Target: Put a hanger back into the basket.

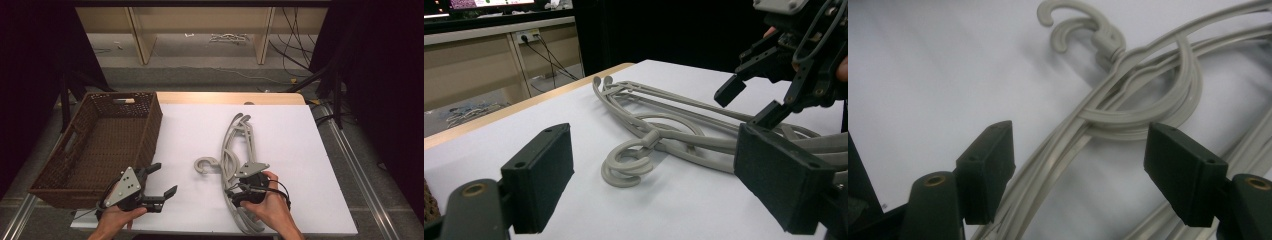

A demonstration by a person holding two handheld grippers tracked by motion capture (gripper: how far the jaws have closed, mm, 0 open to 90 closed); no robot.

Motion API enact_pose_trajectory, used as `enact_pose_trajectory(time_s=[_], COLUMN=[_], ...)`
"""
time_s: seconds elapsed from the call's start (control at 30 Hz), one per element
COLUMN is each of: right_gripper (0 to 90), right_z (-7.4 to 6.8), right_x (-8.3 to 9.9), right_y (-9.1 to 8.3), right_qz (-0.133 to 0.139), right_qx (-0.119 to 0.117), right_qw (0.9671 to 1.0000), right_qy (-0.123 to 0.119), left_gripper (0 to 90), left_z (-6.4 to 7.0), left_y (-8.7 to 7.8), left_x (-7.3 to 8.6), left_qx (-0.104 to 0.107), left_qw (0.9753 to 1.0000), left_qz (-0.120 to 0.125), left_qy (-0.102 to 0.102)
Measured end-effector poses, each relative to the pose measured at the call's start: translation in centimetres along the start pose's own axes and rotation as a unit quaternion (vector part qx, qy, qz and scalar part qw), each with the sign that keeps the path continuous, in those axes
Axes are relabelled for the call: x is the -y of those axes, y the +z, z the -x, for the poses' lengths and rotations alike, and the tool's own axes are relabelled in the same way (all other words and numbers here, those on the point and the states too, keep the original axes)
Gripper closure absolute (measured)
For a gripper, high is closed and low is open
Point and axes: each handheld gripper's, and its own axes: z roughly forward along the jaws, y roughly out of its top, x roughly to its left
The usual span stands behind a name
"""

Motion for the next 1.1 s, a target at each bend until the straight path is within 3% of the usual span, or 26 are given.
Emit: enact_pose_trajectory(time_s=[0.23, 0.43, 0.6, 0.8, 0.87, 1.0, 1.1], right_gripper=[39.1, 46.7, 51.6, 54.8, 62.0, 63.2, 65.6], right_z=[-0.3, -0.5, -0.6, -0.4, -0.4, -0.4, -0.9], right_x=[-0.9, -1.2, -1.4, -1.5, -1.7, -1.8, -2.0], right_y=[1.6, 3.0, 3.4, 3.7, 3.5, 3.3, 3.0], right_qz=[-0.038, -0.097, -0.107, -0.118, -0.119, -0.123, -0.133], right_qx=[-0.014, -0.010, -0.025, -0.015, -0.012, -0.013, -0.005], right_qw=[0.9992, 0.9952, 0.9939, 0.9929, 0.9928, 0.9923, 0.9908], right_qy=[-0.002, -0.006, -0.009, -0.005, -0.008, -0.004, -0.022], left_gripper=[16.0, 16.1, 16.1, 16.2, 16.3, 16.3, 16.3], left_z=[0.1, 0.2, 0.2, 0.2, 0.2, 0.2, 0.2], left_y=[0.1, 0.0, 0.1, 0.1, 0.2, 0.2, 0.1], left_x=[0.0, 0.0, 0.0, 0.0, 0.1, 0.1, 0.0], left_qx=[0.002, 0.003, 0.003, 0.005, 0.007, 0.008, 0.008], left_qw=[1.0000, 1.0000, 1.0000, 0.9999, 0.9999, 0.9999, 0.9999], left_qz=[0.004, -0.002, -0.004, -0.007, -0.006, -0.004, -0.009], left_qy=[0.000, 0.005, 0.005, 0.006, 0.007, 0.007, 0.010])
